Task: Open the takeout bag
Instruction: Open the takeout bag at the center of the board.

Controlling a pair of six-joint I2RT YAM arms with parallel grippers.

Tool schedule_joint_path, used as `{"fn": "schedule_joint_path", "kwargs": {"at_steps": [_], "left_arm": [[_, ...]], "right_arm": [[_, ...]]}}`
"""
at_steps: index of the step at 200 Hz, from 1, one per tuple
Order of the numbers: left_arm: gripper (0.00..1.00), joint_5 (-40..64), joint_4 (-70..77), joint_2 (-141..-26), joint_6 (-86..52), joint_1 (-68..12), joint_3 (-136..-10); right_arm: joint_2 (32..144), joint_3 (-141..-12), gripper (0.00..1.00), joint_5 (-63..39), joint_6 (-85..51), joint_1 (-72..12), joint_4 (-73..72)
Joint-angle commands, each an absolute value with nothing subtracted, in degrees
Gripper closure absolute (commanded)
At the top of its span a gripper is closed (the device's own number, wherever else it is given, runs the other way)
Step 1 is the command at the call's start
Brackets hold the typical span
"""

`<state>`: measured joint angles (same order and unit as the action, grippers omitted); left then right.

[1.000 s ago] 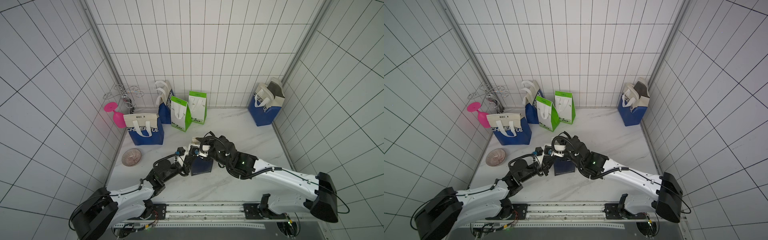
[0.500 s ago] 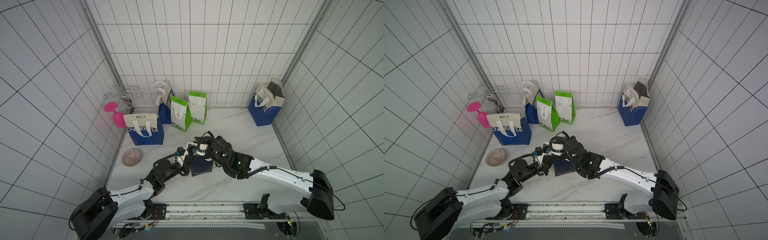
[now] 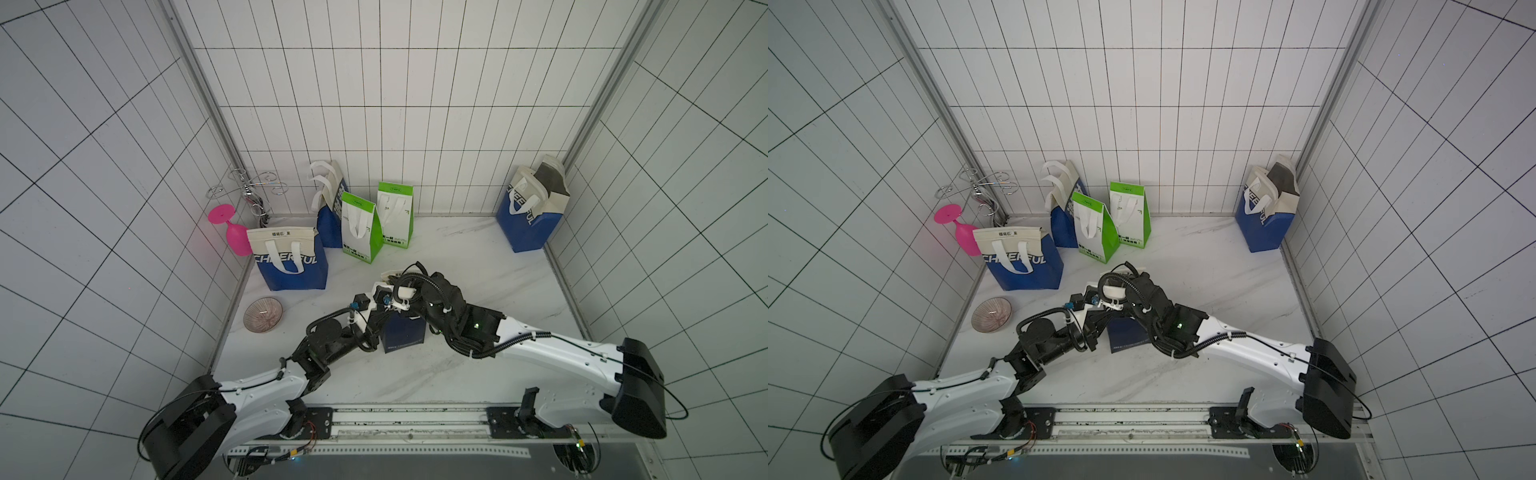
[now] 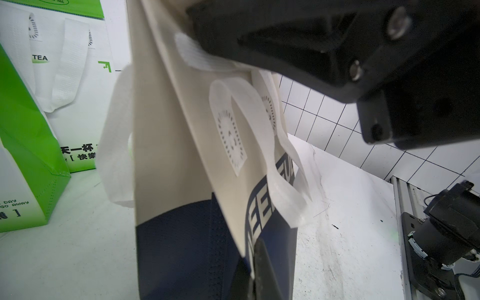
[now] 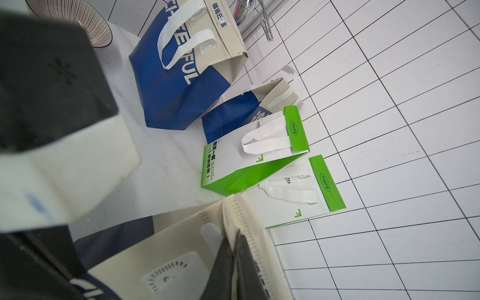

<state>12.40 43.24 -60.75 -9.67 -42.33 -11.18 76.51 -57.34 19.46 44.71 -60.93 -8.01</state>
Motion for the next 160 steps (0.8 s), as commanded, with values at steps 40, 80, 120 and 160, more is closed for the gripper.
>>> {"fn": "schedule_joint_path", "kwargs": {"at_steps": [40,80,120,160], "left_arm": [[1.00,14.15,43.46,-59.79,-9.84,-42.70,-12.10],[1.00,14.14,43.24,-59.65,-9.93,-42.70,-12.13],[1.00,13.97,42.65,-59.08,-9.89,-42.65,-12.13],[1.00,13.63,42.20,-58.38,-9.87,-42.63,-11.91]], "right_arm": [[76.59,-56.92,1.00,21.44,41.68,-61.13,-9.71],[78.12,-61.58,1.00,28.54,36.61,-61.25,-6.85],[79.32,-67.67,1.00,30.83,39.44,-61.28,0.44],[78.17,-70.75,1.00,32.94,42.39,-61.31,3.40]]}}
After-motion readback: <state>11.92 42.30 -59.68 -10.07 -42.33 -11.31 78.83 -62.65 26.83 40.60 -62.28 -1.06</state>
